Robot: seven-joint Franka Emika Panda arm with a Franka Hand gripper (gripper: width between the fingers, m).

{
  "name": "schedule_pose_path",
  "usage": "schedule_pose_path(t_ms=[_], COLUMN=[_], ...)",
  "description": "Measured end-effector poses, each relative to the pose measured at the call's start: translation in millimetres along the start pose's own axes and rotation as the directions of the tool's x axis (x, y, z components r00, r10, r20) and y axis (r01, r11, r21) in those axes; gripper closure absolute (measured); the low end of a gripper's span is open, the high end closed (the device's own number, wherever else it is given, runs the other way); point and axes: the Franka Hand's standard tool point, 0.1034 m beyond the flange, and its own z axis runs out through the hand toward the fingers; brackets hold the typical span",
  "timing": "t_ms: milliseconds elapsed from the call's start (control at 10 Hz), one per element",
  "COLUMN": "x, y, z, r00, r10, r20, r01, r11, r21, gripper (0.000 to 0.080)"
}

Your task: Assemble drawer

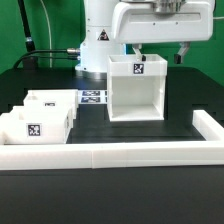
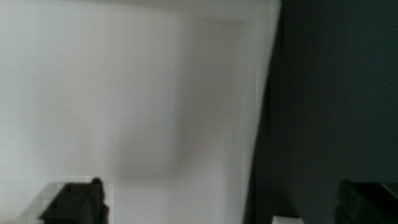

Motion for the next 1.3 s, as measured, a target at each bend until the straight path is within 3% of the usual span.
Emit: schedule_pose_path(t_ms=[100,200,300,400,500,600,700,1300], x=[1.3,1.1,1.1,1.1,1.1,1.1,1.0,1.2], y=[-0.3,-0.2,-0.1,-0.1,-0.1,-0.1,-0.1,-0.2], z=[-0.8,-0.6,-0.6,-0.5,-0.5,-0.5,-0.5,-0.5], r00=[1.0,1.0,1.0,1.0,1.0,1.0,1.0,1.0], r10=[0.001,0.001,0.001,0.001,0.001,0.001,0.001,0.003], r20=[-0.003,-0.003,-0.003,-0.003,-0.003,-0.003,-0.002,-0.003], r01=[-0.001,-0.001,-0.001,-0.001,-0.001,-0.001,-0.001,-0.003], r11=[1.0,1.0,1.0,1.0,1.0,1.0,1.0,1.0], r21=[0.002,0.002,0.002,0.002,0.002,0.002,0.002,0.004], gripper=[0.015,0.025,0.025,0.0434,0.0569,0.0569,0.0743,0.0761])
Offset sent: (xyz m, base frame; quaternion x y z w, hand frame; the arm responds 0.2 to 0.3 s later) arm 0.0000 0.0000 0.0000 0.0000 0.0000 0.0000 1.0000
